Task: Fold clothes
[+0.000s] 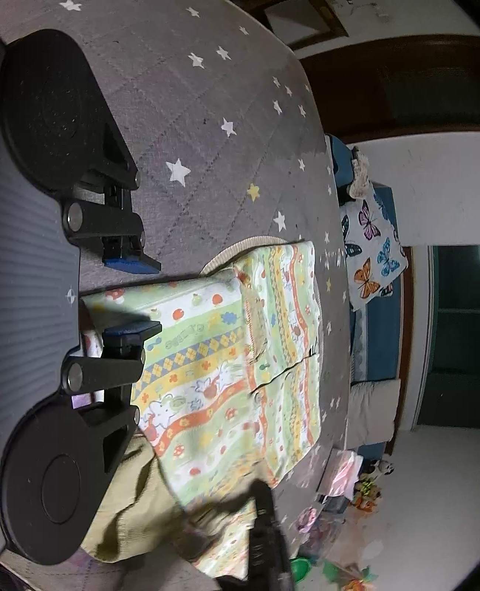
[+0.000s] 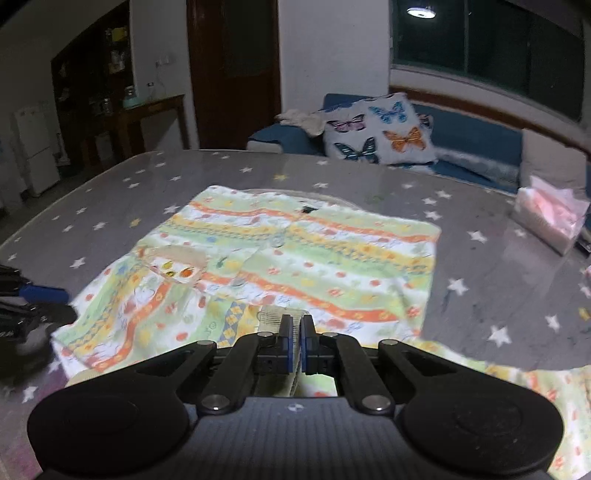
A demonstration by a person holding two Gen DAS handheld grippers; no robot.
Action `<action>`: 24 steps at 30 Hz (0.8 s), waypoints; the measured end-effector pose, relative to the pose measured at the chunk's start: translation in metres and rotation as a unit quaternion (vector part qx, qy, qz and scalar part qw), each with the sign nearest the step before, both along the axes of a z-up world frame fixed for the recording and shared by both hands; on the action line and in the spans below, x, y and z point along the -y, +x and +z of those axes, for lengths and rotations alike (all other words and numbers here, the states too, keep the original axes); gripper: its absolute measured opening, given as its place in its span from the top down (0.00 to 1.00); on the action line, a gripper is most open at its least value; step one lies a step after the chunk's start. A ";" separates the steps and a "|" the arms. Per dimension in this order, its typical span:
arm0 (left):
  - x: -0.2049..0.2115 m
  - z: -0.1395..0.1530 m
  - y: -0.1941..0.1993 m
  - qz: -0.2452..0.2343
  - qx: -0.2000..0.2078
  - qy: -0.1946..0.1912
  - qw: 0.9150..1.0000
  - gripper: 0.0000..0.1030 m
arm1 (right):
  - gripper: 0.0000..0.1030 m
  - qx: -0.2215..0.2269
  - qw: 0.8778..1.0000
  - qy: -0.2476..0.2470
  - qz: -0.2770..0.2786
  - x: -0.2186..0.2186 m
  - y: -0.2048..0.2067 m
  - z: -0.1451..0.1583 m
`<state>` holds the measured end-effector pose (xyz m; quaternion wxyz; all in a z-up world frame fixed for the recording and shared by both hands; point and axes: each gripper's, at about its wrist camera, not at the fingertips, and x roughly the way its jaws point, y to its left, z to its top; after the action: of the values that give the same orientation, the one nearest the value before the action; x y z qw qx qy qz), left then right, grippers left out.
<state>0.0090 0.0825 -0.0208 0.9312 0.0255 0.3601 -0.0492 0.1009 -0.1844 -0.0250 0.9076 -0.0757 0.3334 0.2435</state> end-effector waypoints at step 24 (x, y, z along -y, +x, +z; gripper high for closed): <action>0.030 -0.006 0.059 -0.036 0.012 0.038 0.999 0.70 | 0.90 -0.037 0.998 0.001 0.054 0.018 -0.043 -0.008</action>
<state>0.0681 0.0526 -0.0264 0.9313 0.0748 0.3498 -0.0688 0.0580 -0.2024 -0.0330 0.8805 -0.0835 0.3618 0.2948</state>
